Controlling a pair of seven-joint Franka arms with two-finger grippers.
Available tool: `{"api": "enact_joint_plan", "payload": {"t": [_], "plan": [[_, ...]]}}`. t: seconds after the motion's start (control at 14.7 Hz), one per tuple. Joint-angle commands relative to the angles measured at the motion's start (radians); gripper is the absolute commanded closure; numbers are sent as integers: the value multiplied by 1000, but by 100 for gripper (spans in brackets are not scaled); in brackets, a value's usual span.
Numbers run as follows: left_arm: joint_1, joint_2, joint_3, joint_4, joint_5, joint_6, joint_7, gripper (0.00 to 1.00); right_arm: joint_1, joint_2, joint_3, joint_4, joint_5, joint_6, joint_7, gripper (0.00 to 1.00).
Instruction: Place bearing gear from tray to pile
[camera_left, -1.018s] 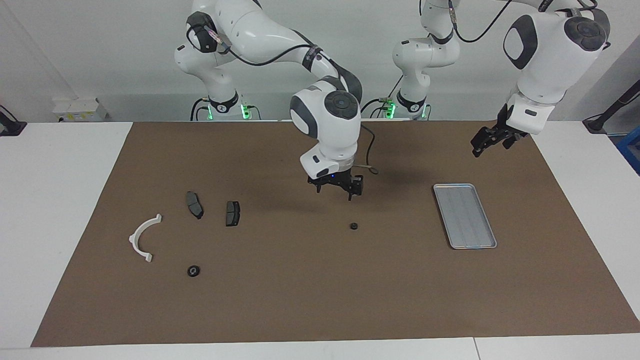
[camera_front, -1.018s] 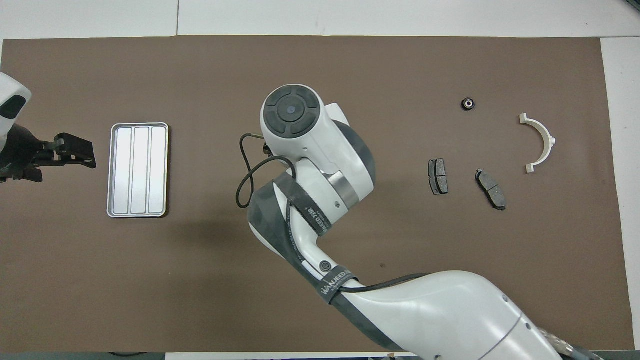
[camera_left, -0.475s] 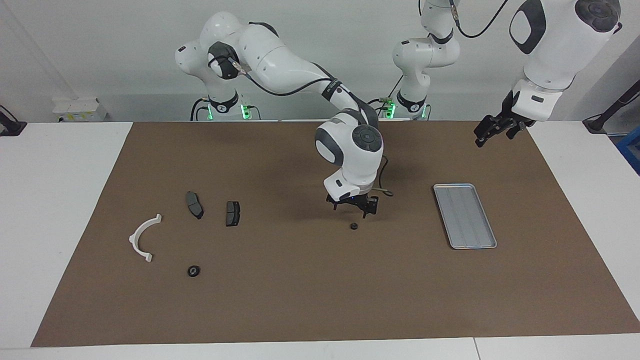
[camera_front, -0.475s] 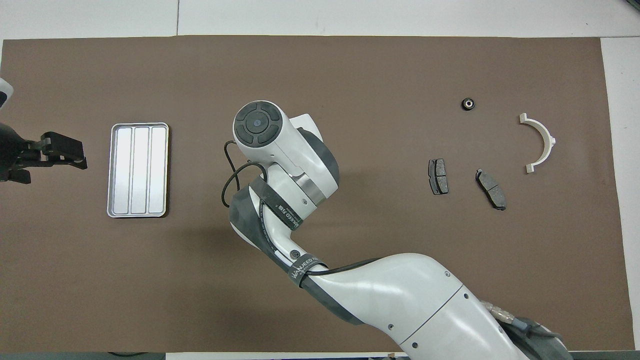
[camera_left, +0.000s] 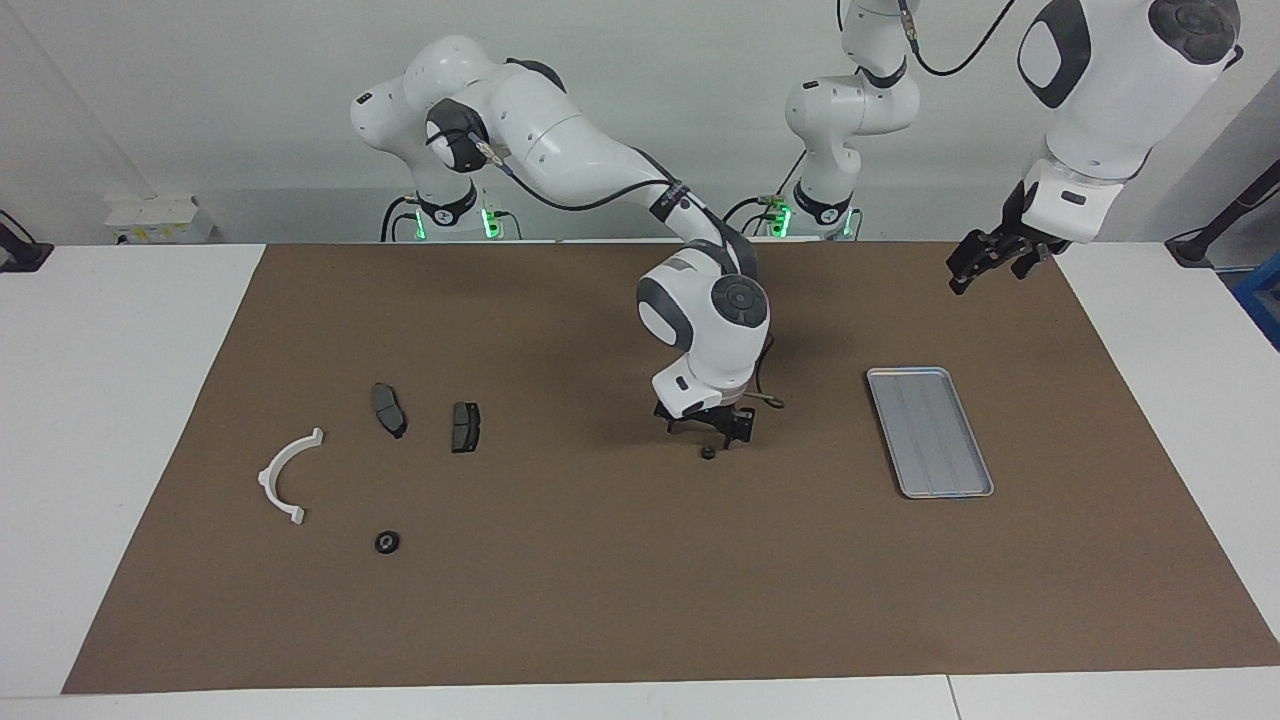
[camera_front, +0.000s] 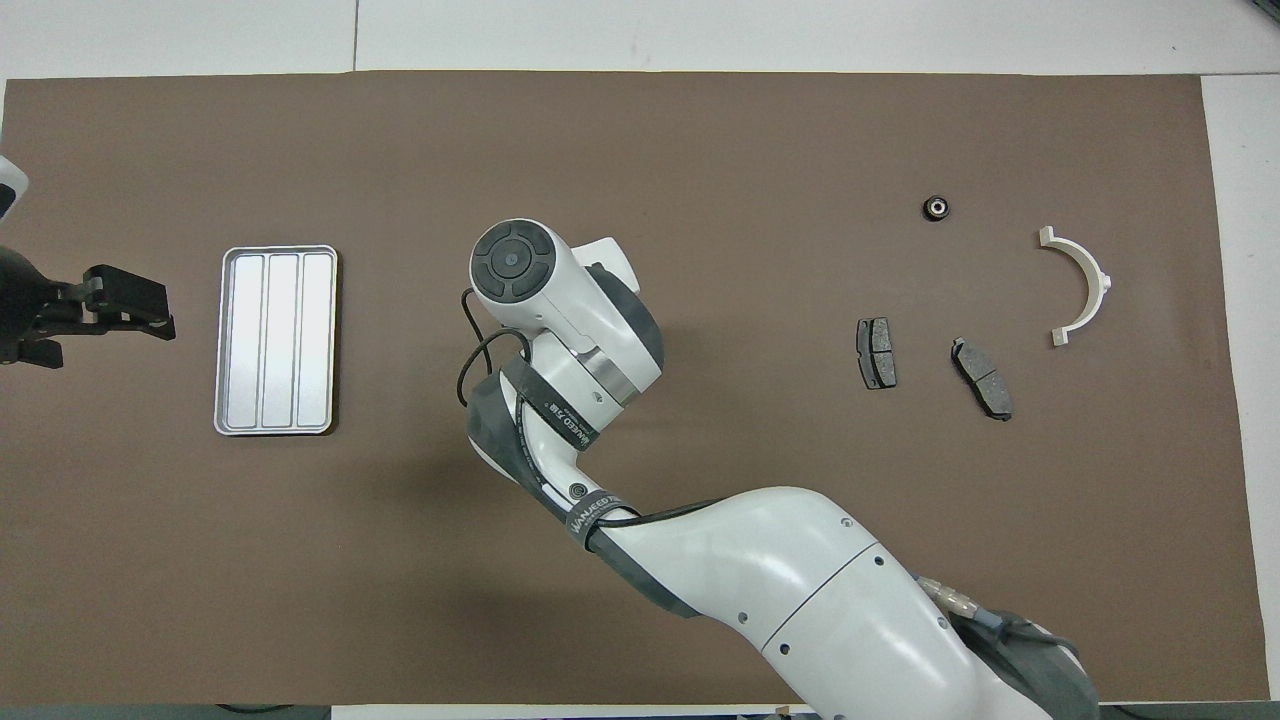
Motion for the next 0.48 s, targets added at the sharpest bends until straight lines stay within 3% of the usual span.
{"api": "enact_joint_plan", "payload": {"t": [0.0,0.14,0.41], "plan": [[12,-16,-6,-8,-13,-2,9,0,6,21,-9,38,-18,10,27,2],[3,-15,-6,-8,-13,-2,9,0,6,25,-19,41,-18,20,27,11],[-16,-12,-5,-7,-13,0,8,0,18,31,-23,50,-18,63,37,14]]}}
